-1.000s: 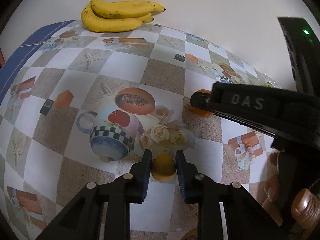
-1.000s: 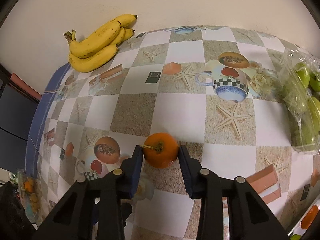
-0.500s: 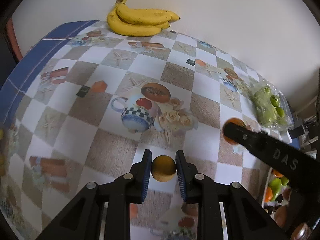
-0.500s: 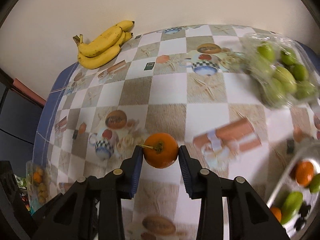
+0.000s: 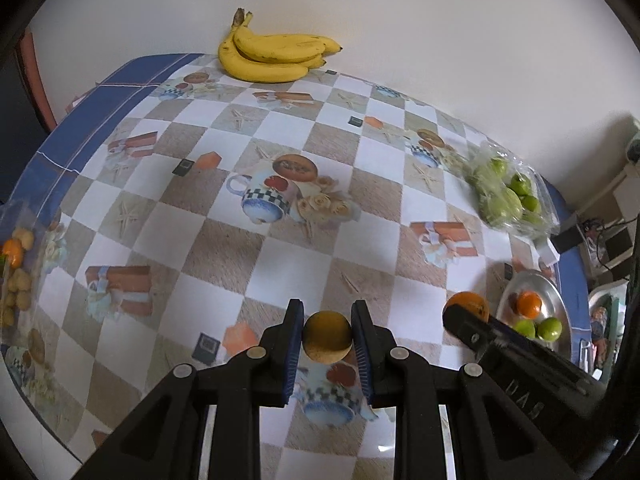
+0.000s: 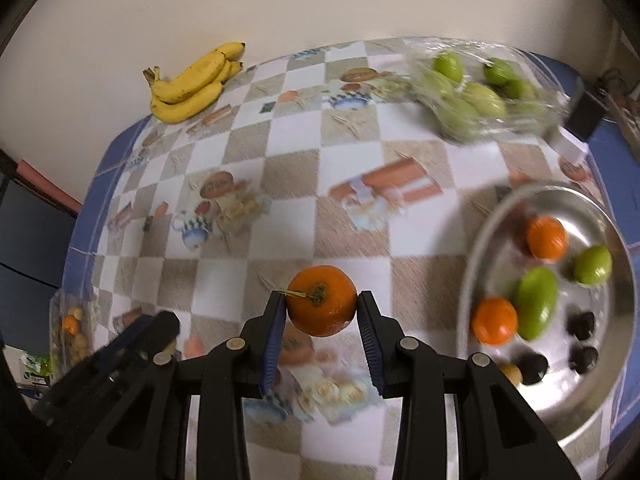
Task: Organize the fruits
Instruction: 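Carry the tangerine and the yellow fruit over the steel bowl with both tools, then open the right tool dropping the tangerine while the left tool releases the yellow fruit into the bowl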
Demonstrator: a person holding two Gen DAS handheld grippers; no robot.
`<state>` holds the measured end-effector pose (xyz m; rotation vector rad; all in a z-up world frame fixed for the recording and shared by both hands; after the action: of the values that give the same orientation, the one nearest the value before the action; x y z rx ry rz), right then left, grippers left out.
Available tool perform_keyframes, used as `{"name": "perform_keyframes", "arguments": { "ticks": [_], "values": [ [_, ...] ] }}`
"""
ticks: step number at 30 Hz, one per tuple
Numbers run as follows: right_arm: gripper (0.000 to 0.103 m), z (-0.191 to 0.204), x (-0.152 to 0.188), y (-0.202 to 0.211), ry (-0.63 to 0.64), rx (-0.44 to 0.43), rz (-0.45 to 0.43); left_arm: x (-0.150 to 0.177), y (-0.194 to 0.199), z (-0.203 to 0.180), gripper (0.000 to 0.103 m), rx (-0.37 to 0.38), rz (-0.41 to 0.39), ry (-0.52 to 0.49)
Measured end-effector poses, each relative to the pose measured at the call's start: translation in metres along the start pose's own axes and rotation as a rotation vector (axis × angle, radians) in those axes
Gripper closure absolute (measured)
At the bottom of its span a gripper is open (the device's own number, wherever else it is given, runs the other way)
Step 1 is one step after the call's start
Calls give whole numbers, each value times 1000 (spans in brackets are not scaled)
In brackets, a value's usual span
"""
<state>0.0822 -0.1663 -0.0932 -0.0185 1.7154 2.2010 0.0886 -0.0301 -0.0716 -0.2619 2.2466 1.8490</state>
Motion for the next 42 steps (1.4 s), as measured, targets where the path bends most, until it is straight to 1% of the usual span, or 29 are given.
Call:
{"name": "perform_keyframes", "arguments": {
  "ticks": [3, 10, 14, 19, 23, 29, 33, 37, 42],
  "values": [
    [65, -8, 13, 4, 1, 20, 4, 7, 3, -7, 77, 16, 3, -2],
    [65, -29, 29, 14, -4, 72, -9, 18, 4, -29, 77, 14, -3, -44],
    [65, -50, 35, 22, -21, 105, -19, 24, 3, -49, 77, 41, 0, -73],
    [65, -79, 40, 30, -48, 137, -30, 33, -1, -88, 76, 69, 10, -155],
    [65, -110, 42, 37, -88, 162, -31, 42, -5, -120, 76, 93, 31, -217],
    [65, -155, 43, 51, -152, 193, -34, 52, -13, -162, 77, 106, 50, -302],
    [65, -178, 48, 53, -179, 211, -17, 61, -22, -183, 76, 108, 73, -341],
    [65, -189, 54, 51, -191, 218, -3, 69, -33, -195, 76, 104, 93, -362],
    [65, -195, 59, 46, -199, 215, 14, 75, -45, -200, 76, 93, 115, -376]
  ]
}}
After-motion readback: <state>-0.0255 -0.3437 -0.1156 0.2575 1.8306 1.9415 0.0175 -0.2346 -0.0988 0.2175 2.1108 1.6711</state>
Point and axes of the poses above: each gripper's, at about its wrist camera, not at the fingertips, and y roughly against the way its jaws point, z to its left, x to its underside, the point moved 9 cm from there along -y, roughly the way its jaws point, and after that the axes turned 9 degrees about z, right-handed, at the moved point
